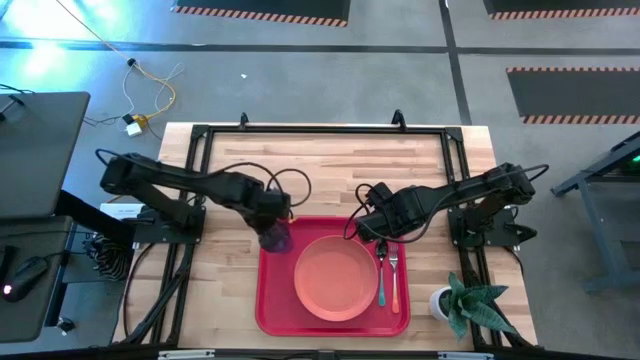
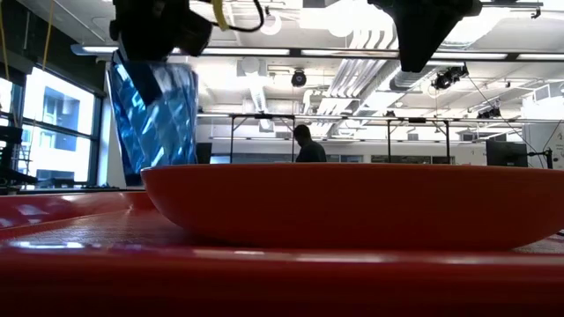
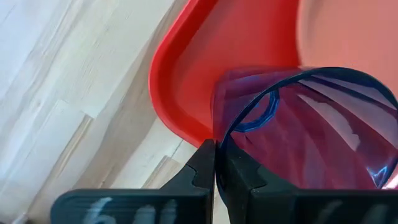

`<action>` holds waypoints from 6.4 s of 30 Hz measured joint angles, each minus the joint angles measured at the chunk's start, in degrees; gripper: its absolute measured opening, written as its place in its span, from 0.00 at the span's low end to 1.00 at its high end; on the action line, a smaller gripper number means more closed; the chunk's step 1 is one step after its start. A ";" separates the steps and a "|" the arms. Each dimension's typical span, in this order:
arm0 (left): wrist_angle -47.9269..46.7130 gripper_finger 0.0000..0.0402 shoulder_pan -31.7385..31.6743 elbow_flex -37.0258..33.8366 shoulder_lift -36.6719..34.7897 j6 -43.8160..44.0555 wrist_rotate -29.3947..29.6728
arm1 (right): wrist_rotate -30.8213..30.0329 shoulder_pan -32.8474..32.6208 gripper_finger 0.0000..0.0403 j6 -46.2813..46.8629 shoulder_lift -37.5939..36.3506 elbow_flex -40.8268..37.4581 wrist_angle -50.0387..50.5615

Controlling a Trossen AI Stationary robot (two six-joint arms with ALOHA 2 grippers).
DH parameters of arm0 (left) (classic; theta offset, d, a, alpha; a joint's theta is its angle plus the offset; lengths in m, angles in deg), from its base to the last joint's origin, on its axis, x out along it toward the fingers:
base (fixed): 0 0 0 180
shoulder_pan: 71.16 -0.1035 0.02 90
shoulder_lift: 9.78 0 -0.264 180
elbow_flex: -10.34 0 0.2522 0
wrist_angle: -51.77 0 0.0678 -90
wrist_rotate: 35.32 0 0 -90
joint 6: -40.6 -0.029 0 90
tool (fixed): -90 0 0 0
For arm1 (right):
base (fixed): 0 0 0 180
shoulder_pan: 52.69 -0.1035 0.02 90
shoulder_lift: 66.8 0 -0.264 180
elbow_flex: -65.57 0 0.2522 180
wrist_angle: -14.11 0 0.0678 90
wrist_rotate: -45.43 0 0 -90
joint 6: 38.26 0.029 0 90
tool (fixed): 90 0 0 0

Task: Pick and place plate/cup/fork/spoon on tray
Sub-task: Put the blue glass on the red tray to the top left of the orange plate, then return to Home Position

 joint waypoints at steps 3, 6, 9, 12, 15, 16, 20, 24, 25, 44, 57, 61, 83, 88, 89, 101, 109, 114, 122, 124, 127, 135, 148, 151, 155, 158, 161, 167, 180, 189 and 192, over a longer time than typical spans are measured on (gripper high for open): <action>0.32 0.01 -0.02 0.00 1.60 -0.56 -0.06 | 0.00 0.00 0.23 0.00 0.00 0.00 -0.03; 0.34 0.01 -0.02 0.00 3.04 -0.58 -0.76 | 0.00 0.00 0.23 0.00 0.00 0.00 -0.02; 0.52 0.01 -0.02 0.00 3.77 -0.58 -1.32 | -0.04 0.00 0.23 0.00 0.00 0.00 -0.01; 0.67 0.01 -0.02 -0.02 4.56 -0.60 -1.33 | -0.04 0.00 0.23 0.00 0.00 0.00 -0.01; 0.76 0.01 -0.02 -0.02 5.18 -0.60 -1.31 | -0.17 0.00 0.23 0.00 0.00 0.00 -0.02; 0.73 0.01 -0.02 -0.02 5.20 -0.77 -1.18 | -0.17 0.00 0.23 0.00 0.00 0.00 -0.03; 1.68 0.02 -0.02 -0.05 5.94 -0.87 0.31 | -0.20 0.00 0.23 0.00 0.00 0.00 -0.16; 1.83 0.04 -0.02 -0.04 5.79 -0.93 0.48 | -0.23 0.00 0.23 -0.02 0.00 -0.11 -0.16; 1.73 0.05 -0.02 -0.04 5.79 -0.93 0.45 | -0.24 0.00 0.23 -0.02 0.00 -0.11 -0.16; 2.29 0.09 0.00 -0.04 5.75 -2.09 -1.73 | -0.35 0.00 0.23 -0.02 0.00 -0.11 -0.16; 2.36 0.28 -0.15 -0.04 5.75 -0.98 -1.70 | -0.39 0.00 0.23 -0.02 0.00 -0.11 -0.16; 2.35 0.29 -0.13 -0.04 5.75 -0.97 -1.75 | -0.41 -0.01 0.23 -0.02 0.00 -0.11 -0.16; -0.76 0.29 -0.15 6.75 1.90 -4.48 -1.75 | -0.21 -0.02 0.23 -0.68 -0.02 -0.11 -0.38; -0.48 0.29 -0.14 10.06 0.05 -6.77 -1.76 | -0.20 -0.04 0.23 -0.96 0.00 -0.11 -0.38; -0.19 0.29 -0.08 10.31 -0.54 -7.02 -1.75 | -0.20 -0.04 0.23 -0.94 -0.02 -0.11 -0.38; 0.56 0.29 5.24 10.22 -11.66 -6.57 14.38 | -0.42 -0.99 0.23 -0.94 -0.01 -0.11 -0.99; 6.15 0.29 13.04 0.91 -21.19 -3.12 24.63 | -0.49 -1.19 0.23 -1.08 -0.02 -0.11 -2.14; 17.37 0.29 15.70 -11.80 -30.07 -5.65 23.73 | -0.63 -0.33 0.23 -1.01 -0.02 -0.11 -3.42; 35.49 0.29 17.64 -31.40 -47.69 -13.14 23.63 | -0.19 0.00 0.23 -0.76 -0.02 -0.11 -4.34; 38.96 0.29 17.59 -35.04 -52.23 -15.49 23.47 | 0.27 0.00 0.23 0.39 -0.02 -0.11 -4.50; 40.87 0.29 17.59 -39.38 -59.38 -18.55 22.49 | 2.23 0.00 0.23 1.16 -0.02 -0.11 -5.00; 42.69 0.29 17.57 -48.15 -76.11 -26.31 22.71 | -0.12 0.00 0.23 3.27 -0.01 -0.11 -6.46; 51.94 0.29 17.55 -60.21 -84.06 -27.55 11.61 | 2.68 -0.55 0.23 7.28 -0.02 -0.11 -10.50; 55.40 0.29 17.57 -62.98 -84.14 -27.41 10.65 | -1.63 -0.98 0.23 4.16 0.00 -0.11 -14.31; 58.84 0.29 17.55 -65.93 -83.82 -26.09 8.58 | -7.22 -1.60 0.23 -3.18 -0.12 -0.11 -21.29; 63.01 0.29 17.55 -67.47 -83.53 -26.96 5.86 | -9.86 -1.97 0.23 -8.64 -1.32 -0.11 -24.93; 64.08 0.29 17.55 -68.04 -83.14 -26.37 4.83 | -12.31 -1.99 0.23 -13.99 -4.14 -0.11 -27.06; 64.11 0.29 17.55 -68.04 -82.98 -25.95 4.50 | -16.04 -1.95 0.23 -29.00 -13.18 -0.11 -33.58; 64.12 0.29 17.55 -68.04 -82.99 -25.95 4.72 | 0.40 0.33 0.23 -62.36 -27.94 -0.11 -42.38; 64.13 0.29 17.55 -68.04 -82.99 -25.98 4.72 | 4.58 4.19 0.23 -61.58 -43.17 -13.97 -39.26; 64.12 0.29 17.55 -68.04 -82.99 -25.98 4.70 | 5.53 3.91 0.23 -56.97 -51.94 -25.87 -46.23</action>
